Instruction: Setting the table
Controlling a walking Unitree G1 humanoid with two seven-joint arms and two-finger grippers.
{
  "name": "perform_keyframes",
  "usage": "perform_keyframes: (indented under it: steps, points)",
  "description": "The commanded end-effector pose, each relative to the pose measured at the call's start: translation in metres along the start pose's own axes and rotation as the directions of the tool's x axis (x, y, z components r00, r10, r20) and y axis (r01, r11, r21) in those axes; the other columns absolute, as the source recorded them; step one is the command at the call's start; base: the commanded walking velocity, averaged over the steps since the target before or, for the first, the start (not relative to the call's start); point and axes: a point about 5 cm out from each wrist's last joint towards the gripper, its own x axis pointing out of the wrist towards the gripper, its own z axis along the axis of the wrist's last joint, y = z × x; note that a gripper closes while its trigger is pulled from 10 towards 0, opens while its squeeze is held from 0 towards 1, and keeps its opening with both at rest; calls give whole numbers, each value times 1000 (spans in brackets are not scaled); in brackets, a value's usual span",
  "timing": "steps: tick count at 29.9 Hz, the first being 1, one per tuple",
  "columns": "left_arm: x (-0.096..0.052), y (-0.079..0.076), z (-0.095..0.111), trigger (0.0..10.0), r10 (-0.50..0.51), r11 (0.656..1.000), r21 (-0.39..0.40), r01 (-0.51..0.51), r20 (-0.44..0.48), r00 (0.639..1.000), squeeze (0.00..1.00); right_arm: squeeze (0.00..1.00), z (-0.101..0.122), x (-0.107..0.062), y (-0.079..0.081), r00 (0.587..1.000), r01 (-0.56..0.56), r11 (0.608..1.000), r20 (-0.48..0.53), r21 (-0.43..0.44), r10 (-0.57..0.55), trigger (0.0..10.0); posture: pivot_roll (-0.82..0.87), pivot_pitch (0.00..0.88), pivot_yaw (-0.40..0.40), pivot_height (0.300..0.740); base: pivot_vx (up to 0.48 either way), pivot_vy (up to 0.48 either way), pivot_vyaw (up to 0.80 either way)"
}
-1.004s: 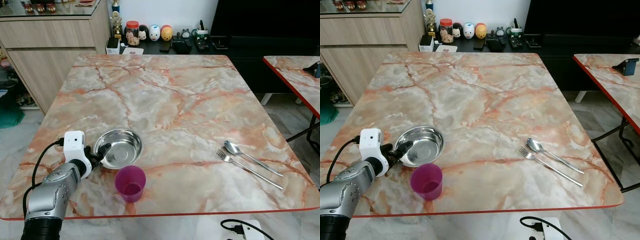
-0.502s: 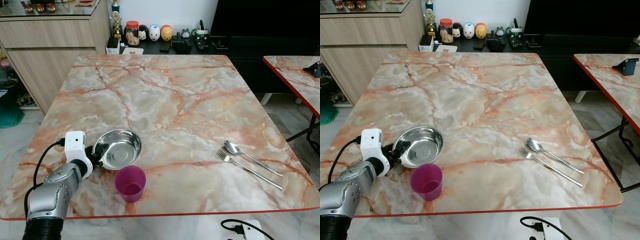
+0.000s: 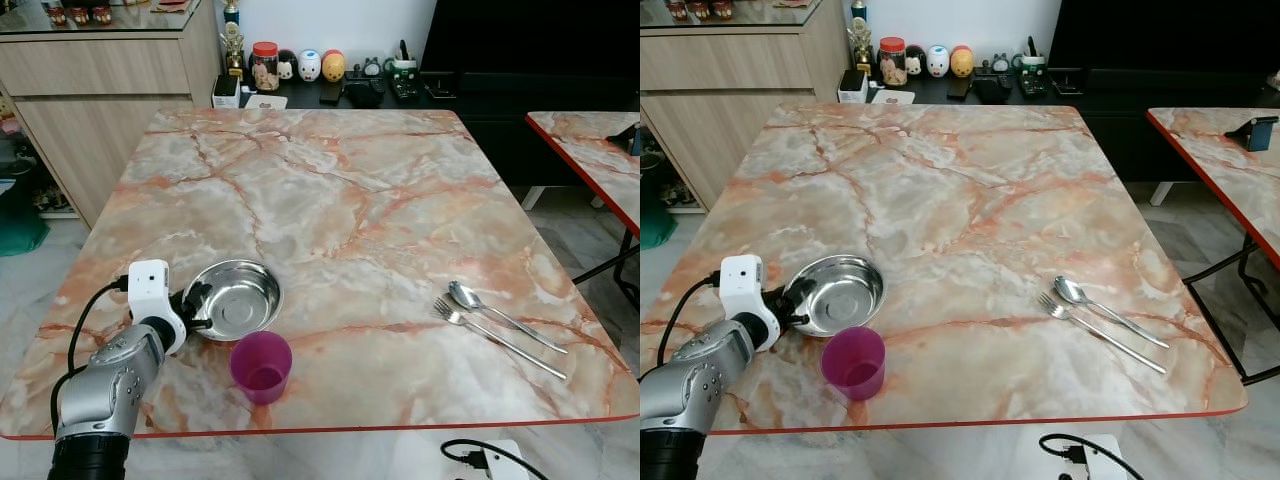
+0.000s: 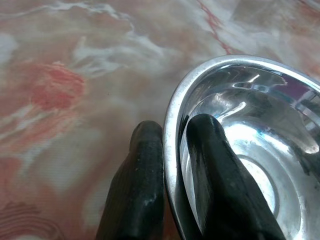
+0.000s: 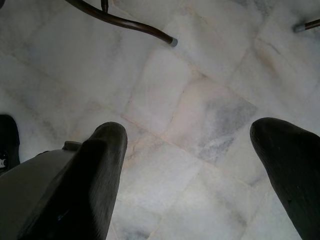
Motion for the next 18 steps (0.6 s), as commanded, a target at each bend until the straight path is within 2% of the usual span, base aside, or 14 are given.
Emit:
perform_keyframes:
  steps: [1, 11, 16, 17, 18]
  points:
    - [1, 1, 3, 0, 12, 1000, 0, -12, 7, 1000, 0, 0, 0, 0, -4, 1000, 7, 1000, -5, -10, -7, 10000, 105, 0, -62, 740, 0, 0, 0]
    - [1, 1, 3, 0, 14, 1000, -20, -14, 22, 1000, 0, 0, 0, -1, -5, 1000, 6, 1000, -5, -14, -7, 10000, 107, 0, -67, 740, 0, 0, 0]
    - [2, 0, 6, 0, 17, 996, -94, -9, 87, 996, 0, 0, 0, -1, -5, 1000, 8, 1000, -5, -14, -8, 10000, 106, 0, -70, 740, 0, 0, 0]
    - [1, 0, 9, 3412, 18, 993, -121, -3, 125, 992, 0, 0, 0, -1, -5, 1000, 9, 1000, -5, -14, -9, 10000, 105, 0, -72, 740, 0, 0, 0]
    - [1, 0, 10, 10000, 22, 990, -141, -2, 142, 990, 0, 0, 0, -1, -5, 1000, 9, 1000, -5, -15, -9, 10000, 105, 0, -72, 740, 0, 0, 0]
